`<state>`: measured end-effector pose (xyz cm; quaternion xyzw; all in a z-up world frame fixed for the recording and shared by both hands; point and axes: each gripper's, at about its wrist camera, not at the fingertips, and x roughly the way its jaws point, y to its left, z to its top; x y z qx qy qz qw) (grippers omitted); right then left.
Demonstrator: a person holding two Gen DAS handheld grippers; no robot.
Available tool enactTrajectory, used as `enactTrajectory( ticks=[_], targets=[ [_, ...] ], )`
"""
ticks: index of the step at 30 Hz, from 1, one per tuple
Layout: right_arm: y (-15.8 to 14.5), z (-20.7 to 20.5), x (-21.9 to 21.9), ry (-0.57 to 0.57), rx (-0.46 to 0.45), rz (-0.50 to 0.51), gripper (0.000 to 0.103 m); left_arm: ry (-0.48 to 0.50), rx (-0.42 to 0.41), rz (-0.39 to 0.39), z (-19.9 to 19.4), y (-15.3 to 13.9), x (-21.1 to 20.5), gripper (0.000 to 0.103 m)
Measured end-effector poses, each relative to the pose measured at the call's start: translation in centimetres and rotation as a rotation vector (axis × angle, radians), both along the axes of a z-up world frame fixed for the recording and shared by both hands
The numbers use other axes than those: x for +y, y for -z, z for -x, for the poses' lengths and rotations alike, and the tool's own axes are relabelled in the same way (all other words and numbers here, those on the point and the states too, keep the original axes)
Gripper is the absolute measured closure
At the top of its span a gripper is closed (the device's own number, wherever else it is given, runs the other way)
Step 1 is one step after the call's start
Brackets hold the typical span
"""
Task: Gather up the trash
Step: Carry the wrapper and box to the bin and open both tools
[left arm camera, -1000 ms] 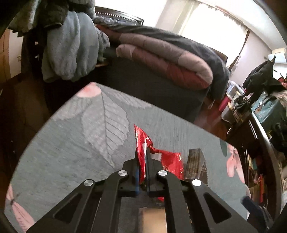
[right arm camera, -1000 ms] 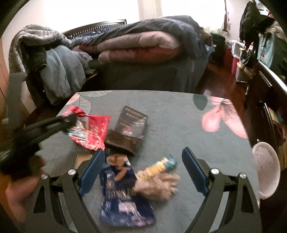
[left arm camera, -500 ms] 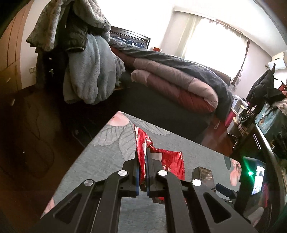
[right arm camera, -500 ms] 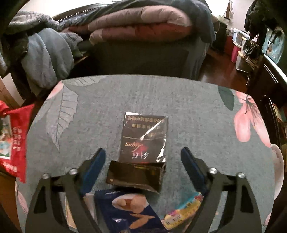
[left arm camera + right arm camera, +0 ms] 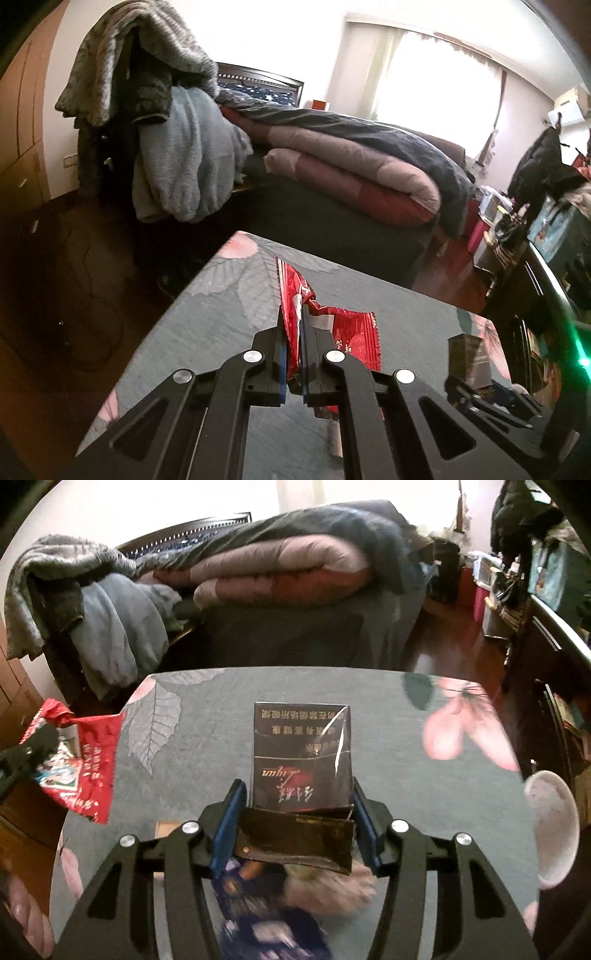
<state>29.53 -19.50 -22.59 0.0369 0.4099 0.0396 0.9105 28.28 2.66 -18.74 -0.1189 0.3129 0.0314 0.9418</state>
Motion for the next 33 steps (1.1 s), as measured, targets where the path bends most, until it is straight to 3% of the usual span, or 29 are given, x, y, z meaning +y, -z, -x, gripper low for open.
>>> enactTrajectory(
  ticks=[13,24,33],
  targets=[
    [-1.0,8.3,-8.6,0.1,-0.038,-0.045,0.047,0.171,-0.018,-0.042,2.4,-1.6,-9.0,0.097],
    [-0.3,12.5,-14.8,0.2,-0.046,-0.084,0.047,0.336,-0.036,-0.086,3.3,-2.1,-17.5,0.097],
    [0.3,15.3,-22.1,0.352,-0.056,-0.082,0.047,0.501,-0.048,-0.101,3.5,-2.1,-25.4,0.097]
  ],
)
